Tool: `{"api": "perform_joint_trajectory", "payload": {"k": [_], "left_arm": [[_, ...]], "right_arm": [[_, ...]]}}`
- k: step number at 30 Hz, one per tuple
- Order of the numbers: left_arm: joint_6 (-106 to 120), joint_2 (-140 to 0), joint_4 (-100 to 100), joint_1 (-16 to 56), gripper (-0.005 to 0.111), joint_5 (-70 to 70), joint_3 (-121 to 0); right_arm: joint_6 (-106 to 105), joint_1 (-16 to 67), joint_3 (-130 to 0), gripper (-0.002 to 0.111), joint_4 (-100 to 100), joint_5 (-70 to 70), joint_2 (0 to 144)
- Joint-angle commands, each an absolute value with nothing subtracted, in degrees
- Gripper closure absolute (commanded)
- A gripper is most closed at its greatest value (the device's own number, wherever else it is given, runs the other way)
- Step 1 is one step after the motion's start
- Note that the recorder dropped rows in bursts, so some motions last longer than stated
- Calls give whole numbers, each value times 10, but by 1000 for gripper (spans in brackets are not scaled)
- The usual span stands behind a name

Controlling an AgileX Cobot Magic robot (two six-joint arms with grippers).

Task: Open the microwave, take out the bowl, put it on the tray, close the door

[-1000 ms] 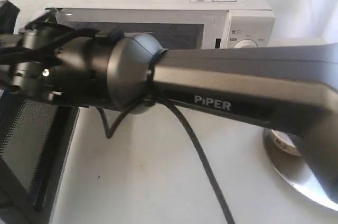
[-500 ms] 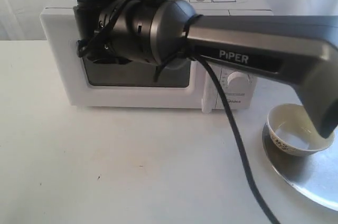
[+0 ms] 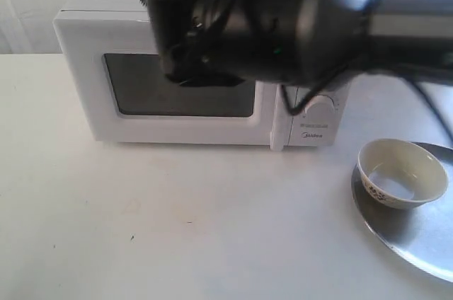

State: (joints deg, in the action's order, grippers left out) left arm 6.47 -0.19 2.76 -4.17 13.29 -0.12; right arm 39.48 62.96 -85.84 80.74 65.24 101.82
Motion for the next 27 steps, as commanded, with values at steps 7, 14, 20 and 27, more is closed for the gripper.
{"api": "perform_joint_trajectory", "payload": {"k": [7, 14, 20, 27], "left_arm": [[62, 0, 26, -39, 107, 133, 0], [62, 0, 26, -39, 107, 133, 0], [62, 0, 26, -39, 107, 133, 0], [62, 0, 26, -39, 107, 133, 0]], "right_arm": [[445, 670, -674, 108, 778, 586, 781], [464, 709, -572, 108, 672, 595, 622], [467, 709, -569, 108, 592, 599, 521], [467, 709, -569, 108, 592, 598, 454]]}}
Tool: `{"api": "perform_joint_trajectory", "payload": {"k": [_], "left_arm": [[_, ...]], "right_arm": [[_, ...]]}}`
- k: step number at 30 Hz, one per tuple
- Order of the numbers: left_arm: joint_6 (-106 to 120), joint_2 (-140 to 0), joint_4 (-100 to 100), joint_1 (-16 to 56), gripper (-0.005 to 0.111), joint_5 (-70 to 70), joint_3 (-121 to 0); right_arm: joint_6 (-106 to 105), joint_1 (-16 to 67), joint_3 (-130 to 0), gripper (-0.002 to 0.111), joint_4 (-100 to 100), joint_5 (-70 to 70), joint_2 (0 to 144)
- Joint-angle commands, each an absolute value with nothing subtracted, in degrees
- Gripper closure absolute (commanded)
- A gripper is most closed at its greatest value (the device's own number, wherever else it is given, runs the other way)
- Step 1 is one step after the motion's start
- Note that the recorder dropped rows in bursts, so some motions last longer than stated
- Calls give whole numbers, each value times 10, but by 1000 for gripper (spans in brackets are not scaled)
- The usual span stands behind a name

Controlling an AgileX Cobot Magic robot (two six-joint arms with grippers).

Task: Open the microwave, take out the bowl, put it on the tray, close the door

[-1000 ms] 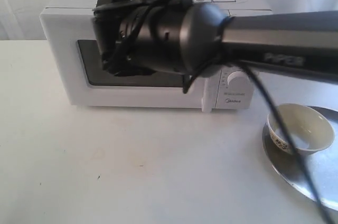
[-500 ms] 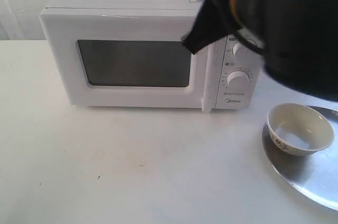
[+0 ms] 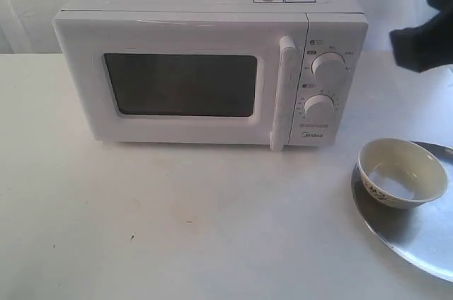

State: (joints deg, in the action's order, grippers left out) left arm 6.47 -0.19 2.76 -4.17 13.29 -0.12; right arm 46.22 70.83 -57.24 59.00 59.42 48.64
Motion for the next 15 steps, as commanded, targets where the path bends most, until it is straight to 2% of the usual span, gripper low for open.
{"api": "perform_joint_trajectory", "payload": {"k": [1, 12, 15], "left_arm": [[62, 0, 26, -39, 107, 133, 0], [62, 0, 26, -39, 107, 133, 0], [62, 0, 26, -39, 107, 133, 0]], "right_arm": [[467, 709, -569, 108, 592, 598, 444], [468, 708, -568, 108, 587, 600, 386], [482, 673, -557, 108, 533, 589, 352]]}}
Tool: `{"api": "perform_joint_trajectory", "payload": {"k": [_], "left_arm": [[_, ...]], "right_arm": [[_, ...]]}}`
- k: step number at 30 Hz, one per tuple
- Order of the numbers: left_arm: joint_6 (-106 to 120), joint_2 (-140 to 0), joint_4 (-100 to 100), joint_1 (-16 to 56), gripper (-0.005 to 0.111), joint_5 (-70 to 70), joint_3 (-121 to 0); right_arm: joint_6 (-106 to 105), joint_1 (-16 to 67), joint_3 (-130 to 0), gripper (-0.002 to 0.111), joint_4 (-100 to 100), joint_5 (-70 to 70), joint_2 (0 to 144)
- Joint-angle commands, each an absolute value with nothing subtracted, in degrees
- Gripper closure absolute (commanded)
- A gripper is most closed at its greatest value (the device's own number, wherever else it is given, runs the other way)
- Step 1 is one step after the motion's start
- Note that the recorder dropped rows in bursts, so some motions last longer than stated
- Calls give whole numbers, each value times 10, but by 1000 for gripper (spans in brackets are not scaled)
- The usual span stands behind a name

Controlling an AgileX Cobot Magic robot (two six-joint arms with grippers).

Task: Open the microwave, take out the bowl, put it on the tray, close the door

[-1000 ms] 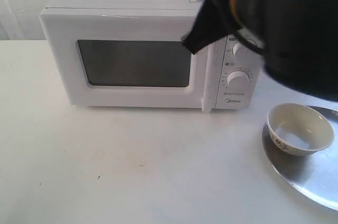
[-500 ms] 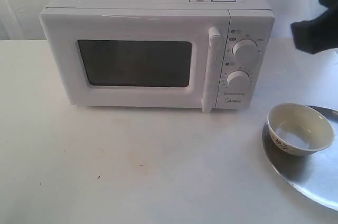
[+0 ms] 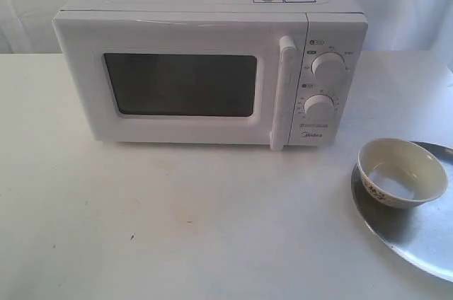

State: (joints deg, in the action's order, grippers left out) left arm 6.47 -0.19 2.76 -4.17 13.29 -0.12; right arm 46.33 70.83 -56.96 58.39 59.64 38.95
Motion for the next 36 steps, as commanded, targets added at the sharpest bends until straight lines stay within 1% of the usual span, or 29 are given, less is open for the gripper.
{"api": "perform_joint_trajectory", "payload": {"k": [1, 3, 5, 7, 10, 11, 13, 16, 19, 24, 27, 33, 36], "left_arm": [[62, 0, 26, -39, 107, 133, 0], [62, 0, 26, -39, 107, 133, 0], [62, 0, 26, -39, 107, 133, 0], [62, 0, 26, -39, 107, 133, 0], [62, 0, 26, -39, 107, 133, 0], [62, 0, 26, -39, 107, 133, 0], [62, 0, 26, -39, 107, 133, 0], [62, 0, 26, -39, 107, 133, 0], [62, 0, 26, -39, 107, 133, 0], [62, 0, 26, -39, 107, 133, 0], [62, 0, 26, -39, 107, 133, 0], [62, 0, 26, -39, 107, 133, 0], [62, 0, 26, -39, 107, 133, 0]], "right_arm": [[496, 651, -540, 108, 524, 561, 337], [503, 604, -489, 108, 528, 436, 311], [504, 543, -423, 108, 546, 262, 284], [504, 477, -343, 108, 572, 41, 257], [489, 382, -237, 108, 600, -203, 223], [489, 348, -207, 108, 598, -258, 212], [492, 294, -159, 108, 569, -314, 194], [505, 227, -99, 108, 519, -327, 172], [536, 198, -51, 108, 491, -298, 165], [579, 200, -6, 108, 429, -188, 165], [577, 200, 0, 108, 412, -153, 154], [584, 200, 0, 108, 412, -104, 61], [642, 200, 0, 108, 403, -65, 0]]}}
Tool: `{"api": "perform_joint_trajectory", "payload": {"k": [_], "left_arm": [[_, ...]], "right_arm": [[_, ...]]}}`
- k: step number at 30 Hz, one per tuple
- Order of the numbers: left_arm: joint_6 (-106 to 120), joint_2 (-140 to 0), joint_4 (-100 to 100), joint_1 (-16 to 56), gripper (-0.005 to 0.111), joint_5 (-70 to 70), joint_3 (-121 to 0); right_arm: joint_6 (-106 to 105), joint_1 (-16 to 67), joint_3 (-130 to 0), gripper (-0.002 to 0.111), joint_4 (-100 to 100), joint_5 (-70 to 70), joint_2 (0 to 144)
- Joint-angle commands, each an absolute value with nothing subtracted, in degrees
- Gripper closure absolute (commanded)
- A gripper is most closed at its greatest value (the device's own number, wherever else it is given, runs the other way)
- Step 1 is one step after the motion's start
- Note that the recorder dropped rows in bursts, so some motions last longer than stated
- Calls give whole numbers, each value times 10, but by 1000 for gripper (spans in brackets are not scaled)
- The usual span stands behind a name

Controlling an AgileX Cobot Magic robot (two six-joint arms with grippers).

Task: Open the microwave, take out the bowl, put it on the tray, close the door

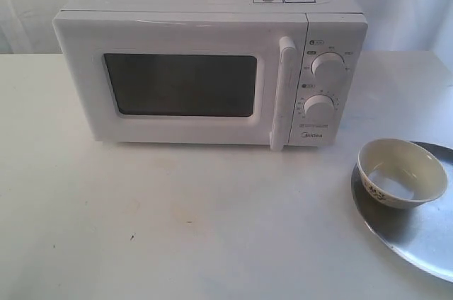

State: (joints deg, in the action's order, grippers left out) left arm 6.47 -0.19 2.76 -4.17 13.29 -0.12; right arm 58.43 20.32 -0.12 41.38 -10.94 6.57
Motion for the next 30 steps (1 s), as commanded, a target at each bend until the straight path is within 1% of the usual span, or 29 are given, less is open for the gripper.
{"api": "perform_joint_trajectory", "payload": {"k": [1, 4, 6, 10, 19, 22, 28, 30], "left_arm": [[62, 0, 26, -39, 107, 133, 0], [62, 0, 26, -39, 107, 132, 0], [62, 0, 26, -39, 107, 134, 0], [62, 0, 26, -39, 107, 134, 0], [62, 0, 26, -39, 107, 133, 0], [62, 0, 26, -39, 107, 133, 0], [62, 0, 26, -39, 107, 133, 0], [62, 0, 26, -39, 107, 133, 0]], "right_arm": [[681, 200, 0, 108, 398, -46, 0], [774, 200, 0, 108, 361, 27, 0], [822, 200, 0, 108, 314, 103, 0], [822, 200, 0, 108, 273, 228, 0], [789, 200, 0, 108, 283, 216, 0], [640, 200, 0, 108, 244, 202, 0], [54, 200, 0, 108, 0, 178, 0], [-56, 200, 0, 108, -58, 180, 0]]}}
